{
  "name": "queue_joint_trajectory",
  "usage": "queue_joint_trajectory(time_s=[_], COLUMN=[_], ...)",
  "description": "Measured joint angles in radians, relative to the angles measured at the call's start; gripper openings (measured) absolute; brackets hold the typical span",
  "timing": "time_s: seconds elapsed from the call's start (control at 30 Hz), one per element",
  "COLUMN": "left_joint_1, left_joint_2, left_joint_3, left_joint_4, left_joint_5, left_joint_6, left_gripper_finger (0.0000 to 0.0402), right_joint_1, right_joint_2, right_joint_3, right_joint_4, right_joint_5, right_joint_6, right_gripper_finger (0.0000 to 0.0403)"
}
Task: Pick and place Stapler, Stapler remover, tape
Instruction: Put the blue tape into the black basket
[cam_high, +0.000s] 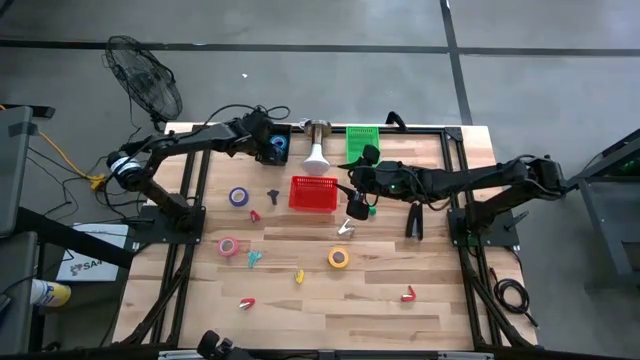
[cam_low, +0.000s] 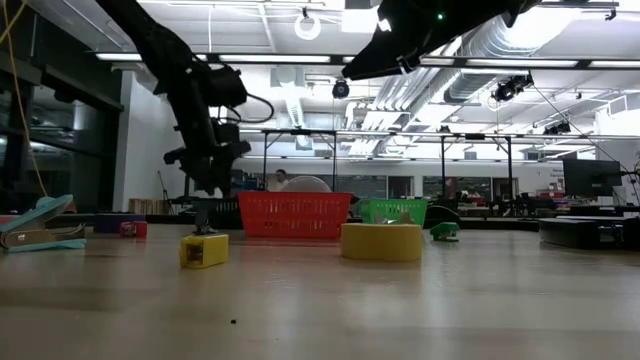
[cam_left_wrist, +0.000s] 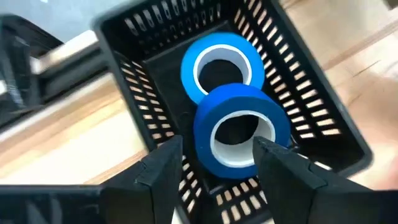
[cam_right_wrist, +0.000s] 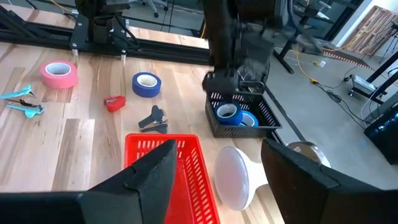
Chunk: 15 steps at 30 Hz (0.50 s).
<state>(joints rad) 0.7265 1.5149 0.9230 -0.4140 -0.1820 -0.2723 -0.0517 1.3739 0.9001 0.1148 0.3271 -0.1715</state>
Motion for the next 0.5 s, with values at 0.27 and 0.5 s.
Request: queue_joint_trajectory(time_s=[0.27,0.5], left_joint_1=[0.000,-0.004], left_joint_2=[-0.153,-0.189], left_joint_3=[0.001,-0.001], left_joint_4=[-0.234,-0.529], left_joint_5=[0.043,0.086], left_joint_6=[0.042,0.024], left_gripper_finger=[0.0194,0.0194], right_joint_1=[0.000,-0.001], right_joint_2=[0.000,0.000], right_joint_3=[0.000,0.000], right_joint_4=[-0.031,-0.031], right_joint_5=[0.000,0.000], right_joint_6=[0.000,-0.009], right_gripper_finger=[0.0225,0.0227])
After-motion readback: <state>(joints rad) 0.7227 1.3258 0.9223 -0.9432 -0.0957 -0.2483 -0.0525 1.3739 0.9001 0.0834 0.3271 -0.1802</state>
